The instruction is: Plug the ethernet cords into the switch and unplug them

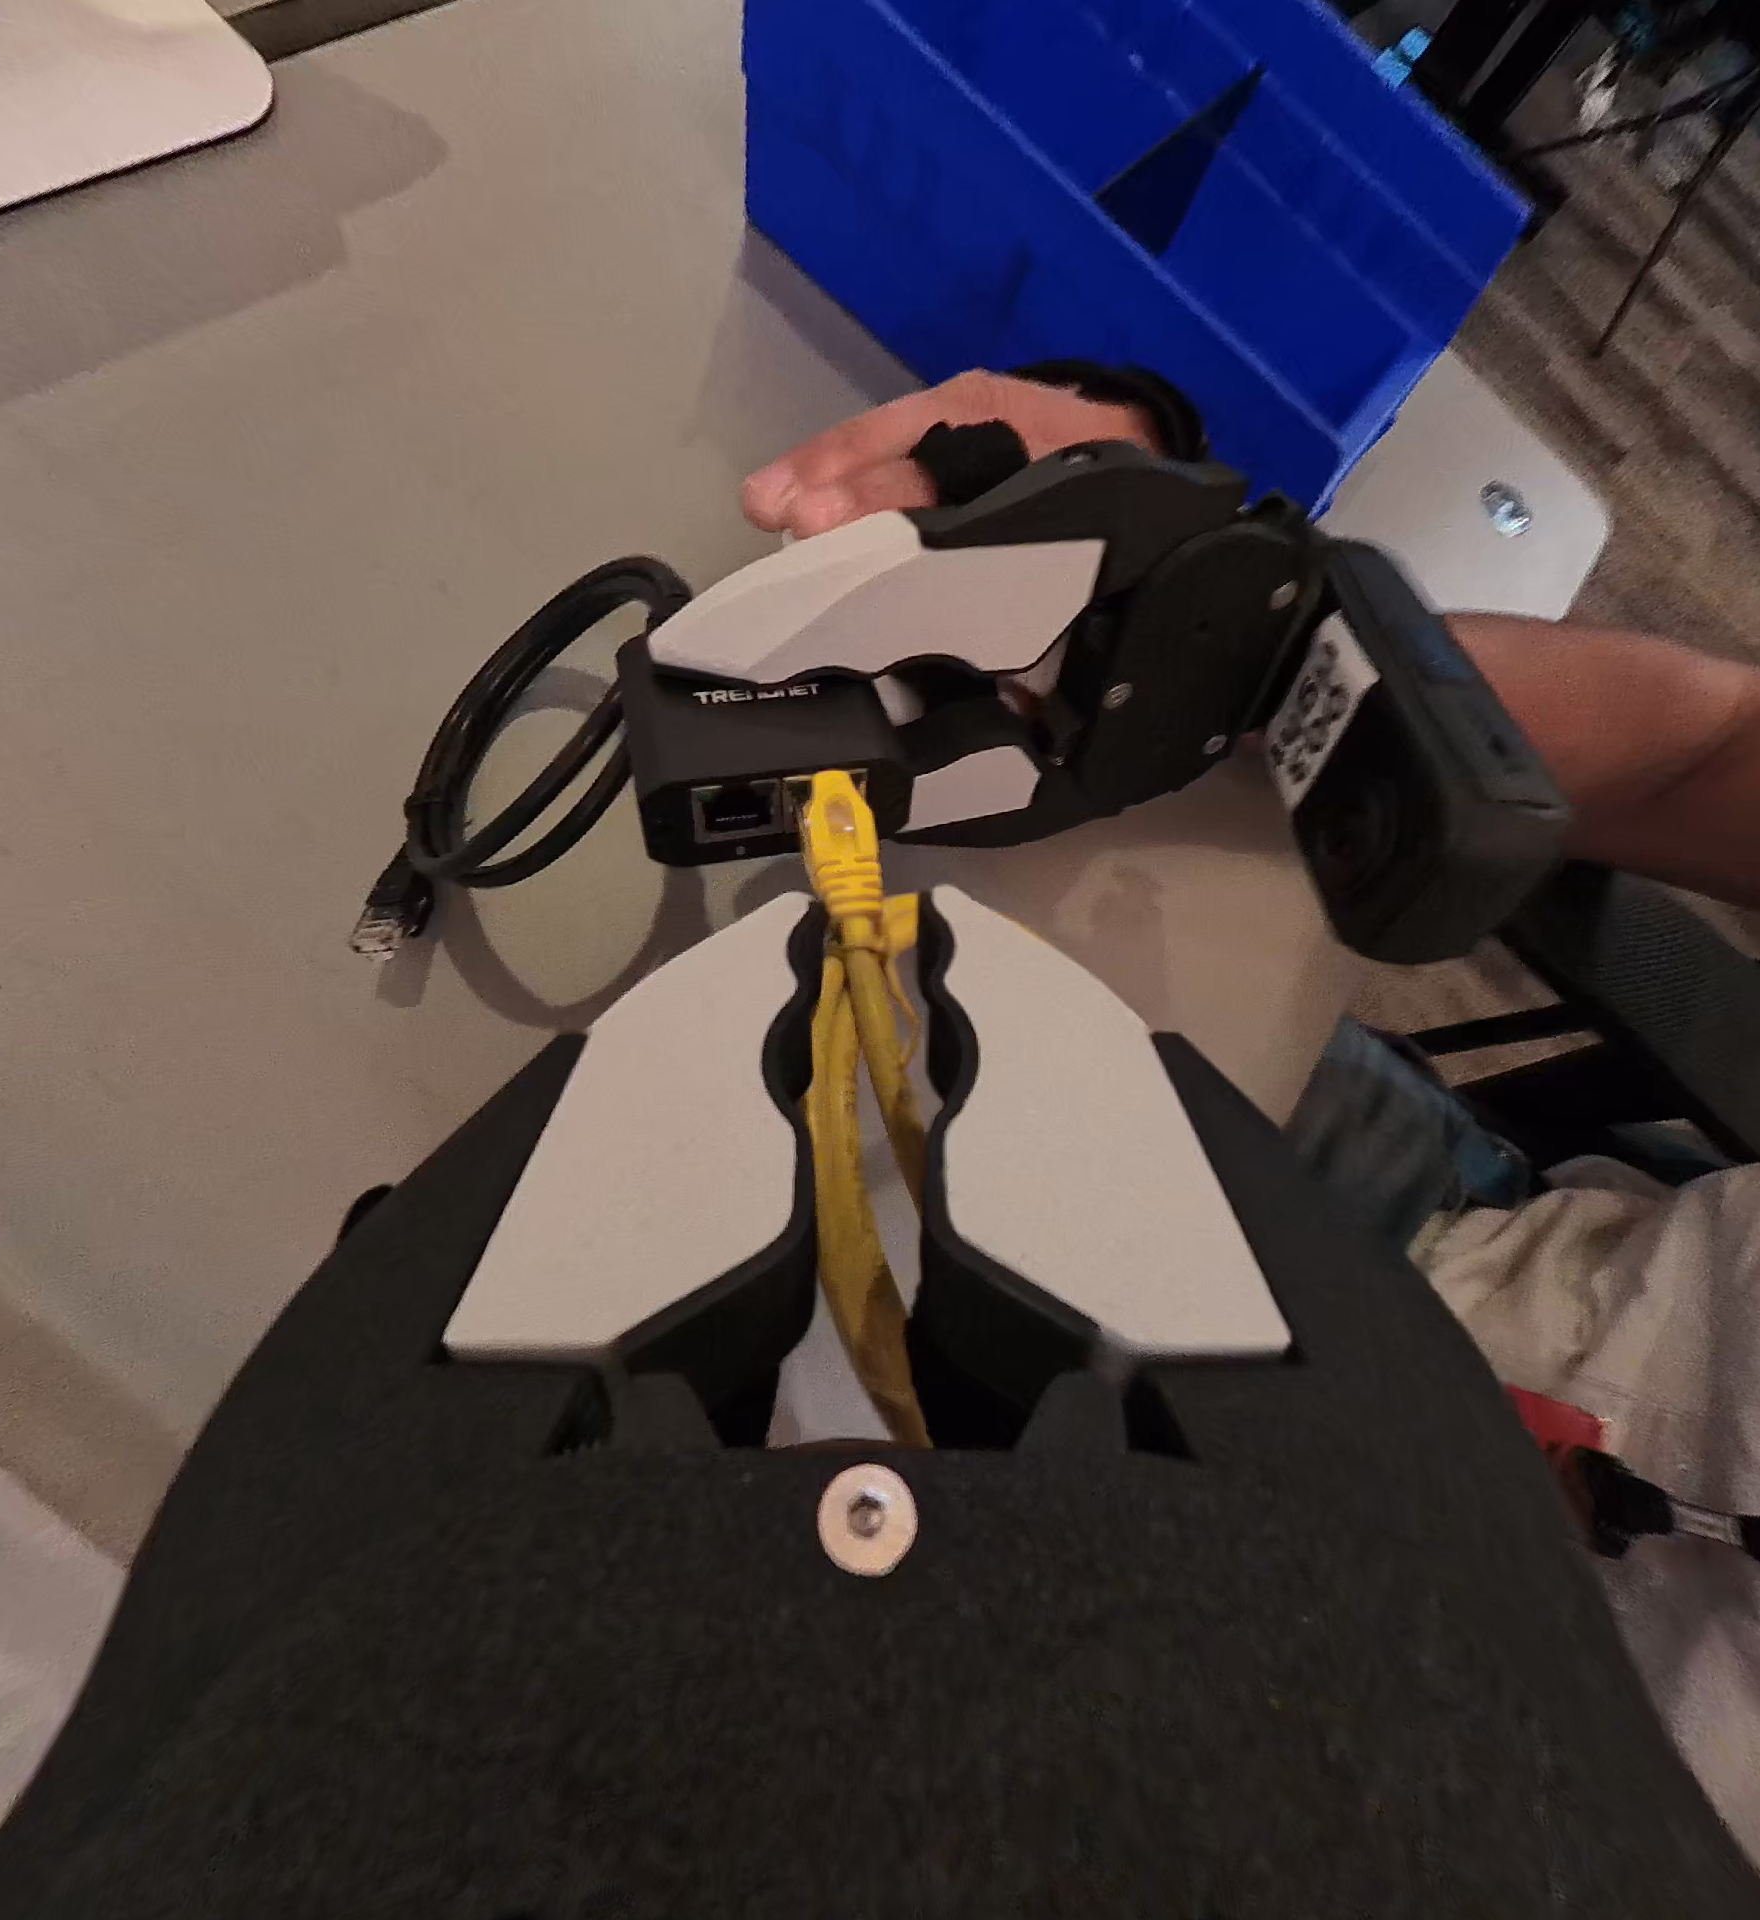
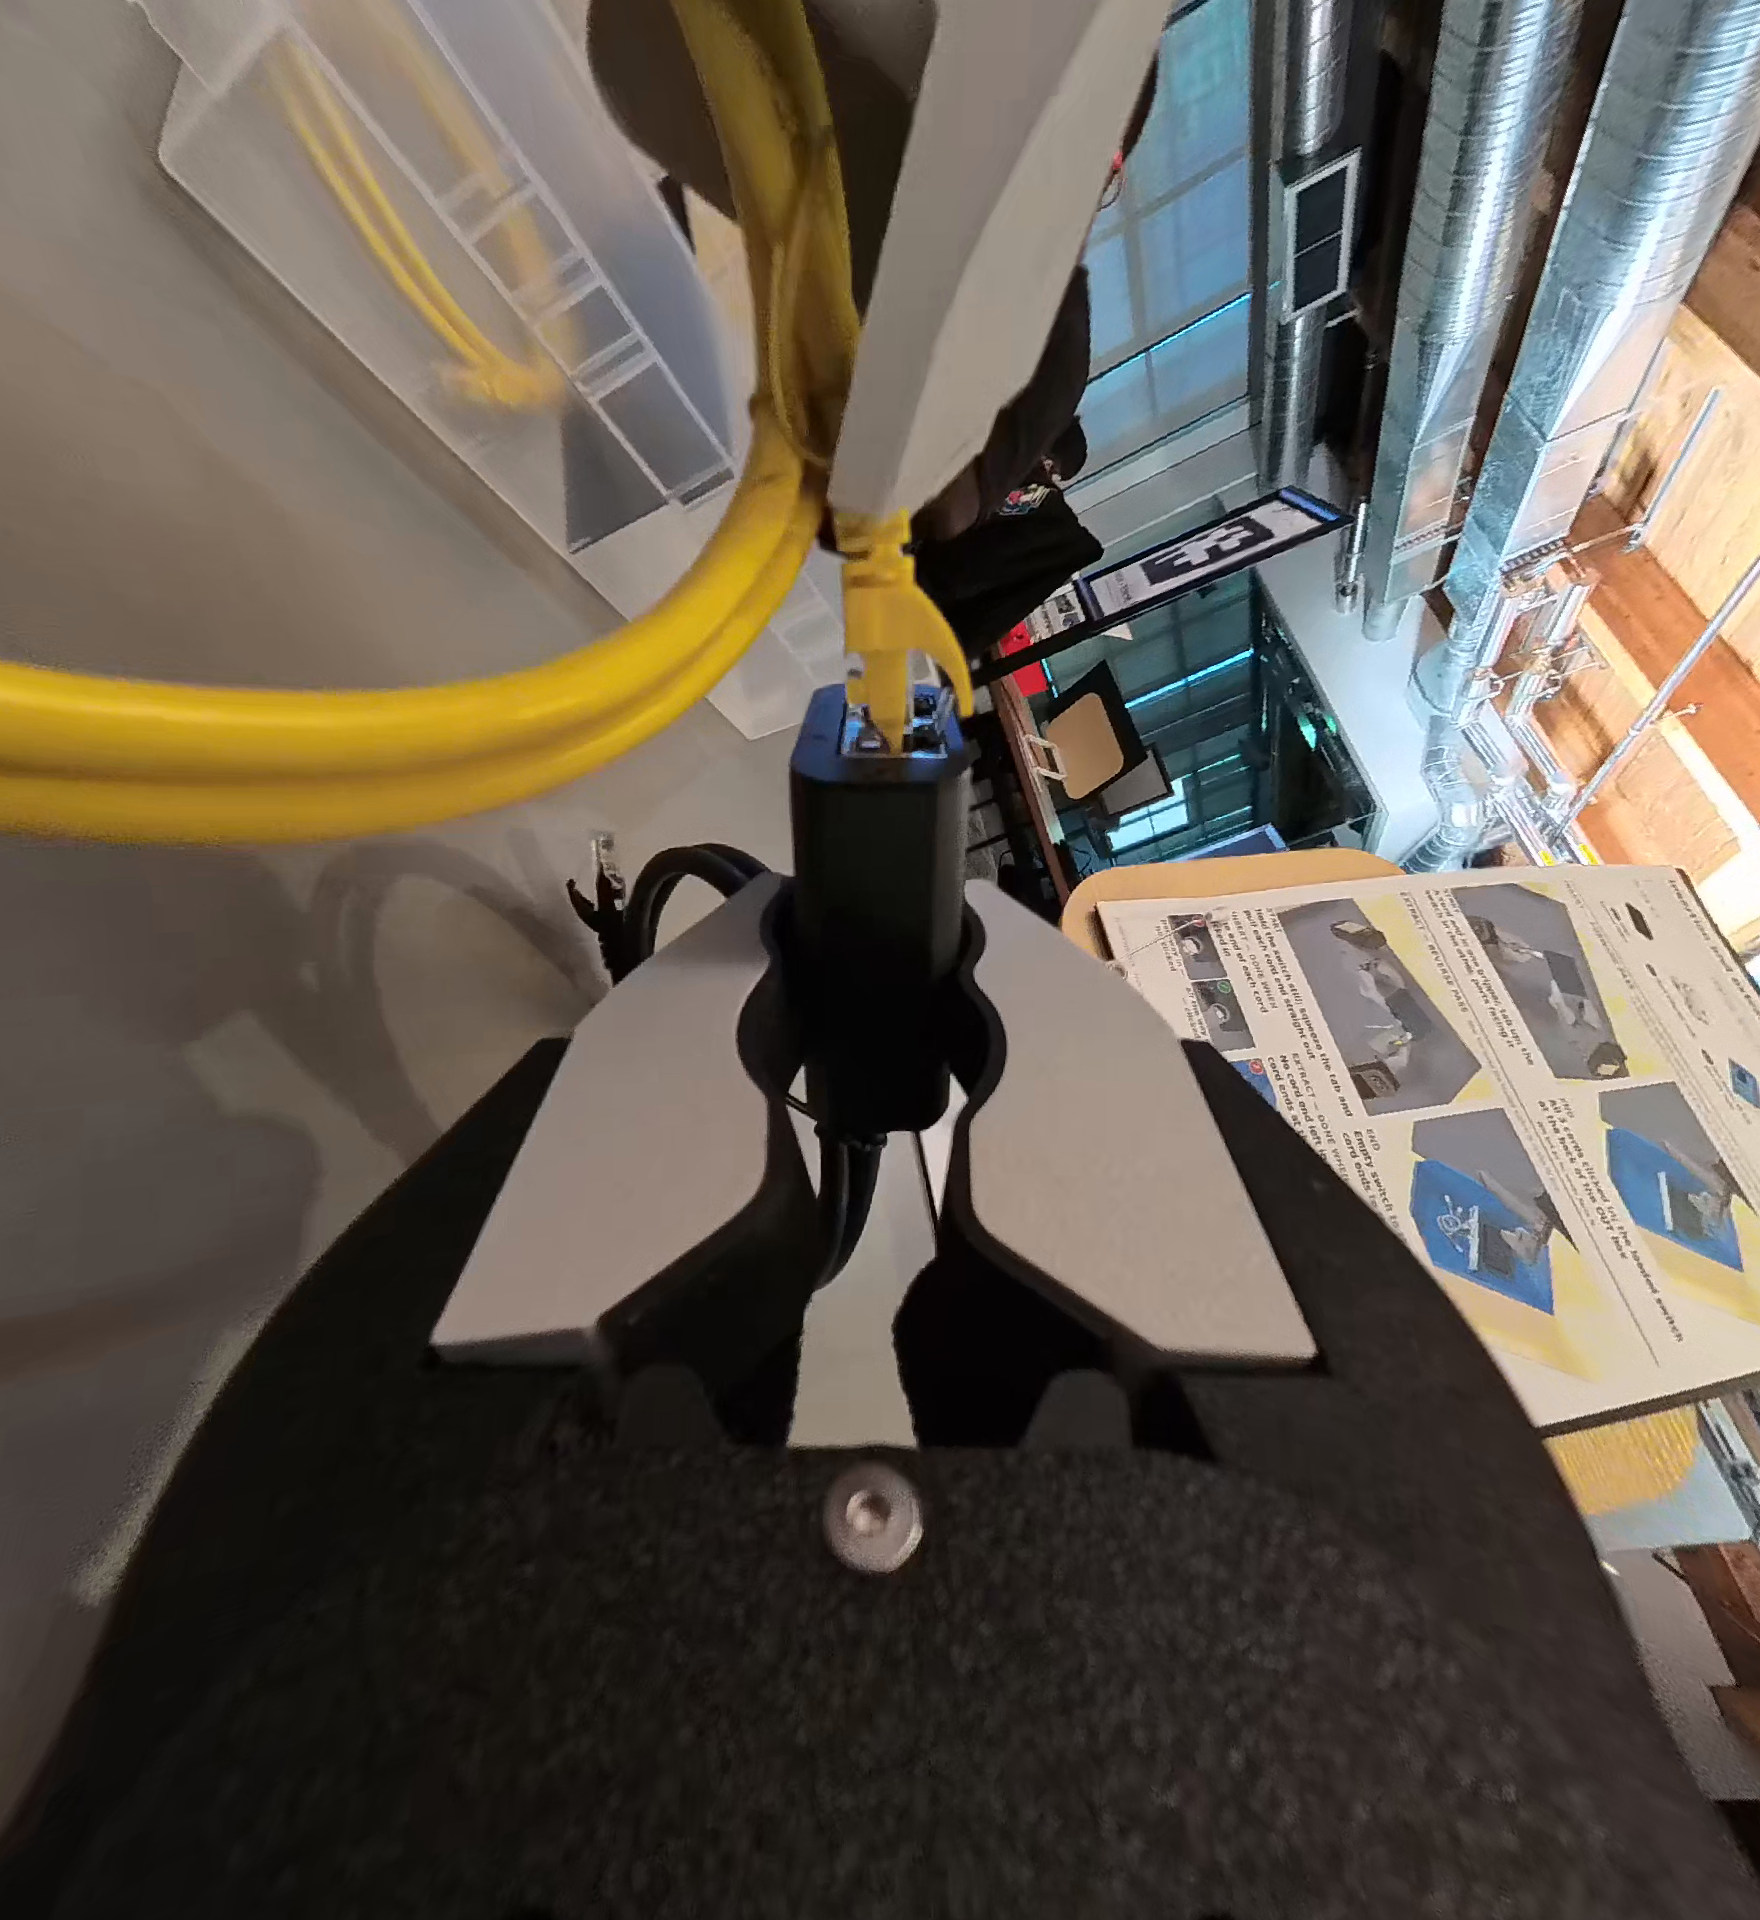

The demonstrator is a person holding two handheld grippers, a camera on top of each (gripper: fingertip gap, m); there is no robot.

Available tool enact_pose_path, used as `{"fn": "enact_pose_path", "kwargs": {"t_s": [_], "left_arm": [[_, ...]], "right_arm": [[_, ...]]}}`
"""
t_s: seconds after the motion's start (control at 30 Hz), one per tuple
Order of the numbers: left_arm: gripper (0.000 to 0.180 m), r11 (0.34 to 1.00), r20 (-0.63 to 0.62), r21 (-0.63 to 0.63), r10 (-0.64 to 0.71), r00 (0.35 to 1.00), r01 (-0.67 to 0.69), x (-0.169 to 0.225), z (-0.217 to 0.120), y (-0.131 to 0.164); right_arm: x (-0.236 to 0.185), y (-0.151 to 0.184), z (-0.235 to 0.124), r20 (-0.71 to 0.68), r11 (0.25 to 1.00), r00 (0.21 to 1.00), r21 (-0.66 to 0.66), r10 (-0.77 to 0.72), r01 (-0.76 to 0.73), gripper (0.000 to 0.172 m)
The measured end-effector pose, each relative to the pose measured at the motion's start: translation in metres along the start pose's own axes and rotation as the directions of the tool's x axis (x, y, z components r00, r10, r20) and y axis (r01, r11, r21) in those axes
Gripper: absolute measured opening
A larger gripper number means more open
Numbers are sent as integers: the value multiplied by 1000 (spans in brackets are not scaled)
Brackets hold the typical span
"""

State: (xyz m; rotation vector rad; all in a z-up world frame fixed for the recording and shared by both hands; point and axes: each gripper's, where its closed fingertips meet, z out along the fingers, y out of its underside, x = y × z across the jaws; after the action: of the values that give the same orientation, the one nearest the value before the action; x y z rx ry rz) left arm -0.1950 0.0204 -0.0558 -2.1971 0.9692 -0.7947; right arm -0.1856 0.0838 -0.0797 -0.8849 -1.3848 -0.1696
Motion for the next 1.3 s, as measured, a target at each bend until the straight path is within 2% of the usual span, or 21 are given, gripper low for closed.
{"fn": "enact_pose_path", "kwargs": {"t_s": [0.1, 0.17, 0.23, 0.33, 0.47, 0.53, 0.63, 0.73, 0.93, 1.03, 1.13, 1.3], "left_arm": [[30, 995, -27, 94, -36, 999, 38, 1, -18, -7], [41, 982, 37, 186, -35, 999, 27, -9, -38, -5], [42, 952, 121, 306, -45, 992, 6, -22, -62, 5], [43, 898, 229, 438, -68, 971, -40, -31, -84, 43], [43, 848, 343, 526, -146, 928, -60, -38, -87, 116], [45, 859, 364, 512, -196, 911, -20, -43, -89, 129], [48, 841, 310, 540, -179, 934, -18, -39, -92, 122], [50, 871, 300, 491, -158, 941, -10, -40, -82, 128], [52, 878, 309, 479, -152, 939, -15, -40, -75, 128], [52, 881, 351, 472, -156, 923, -30, -47, -79, 128], [49, 885, 406, 464, -172, 898, -40, -59, -90, 131], [47, 882, 422, 467, -289, 859, 68, -99, -135, 130]], "right_arm": [[4, 4, -1, -40, 1000, 999, 17, 17, -16, 24], [10, 6, -3, -74, 998, 996, 34, 46, -43, 24], [17, 9, -5, -109, 996, 991, 43, 83, -79, 24], [26, 13, -7, -141, 985, 976, 60, 167, -160, 24], [30, 20, -7, -159, 971, 958, 66, 238, -230, 24], [30, 22, -7, -161, 970, 956, 60, 244, -237, 24], [32, 22, -8, -171, 974, 959, 60, 224, -217, 24], [29, 21, -7, -171, 979, 965, 56, 201, -194, 24], [23, 16, -6, -152, 987, 975, 52, 160, -154, 24], [21, 13, -5, -143, 987, 977, 57, 158, -151, 24], [18, 10, -4, -132, 987, 979, 62, 157, -150, 24], [13, 9, -2, -112, 989, 983, 53, 145, -140, 24]]}}
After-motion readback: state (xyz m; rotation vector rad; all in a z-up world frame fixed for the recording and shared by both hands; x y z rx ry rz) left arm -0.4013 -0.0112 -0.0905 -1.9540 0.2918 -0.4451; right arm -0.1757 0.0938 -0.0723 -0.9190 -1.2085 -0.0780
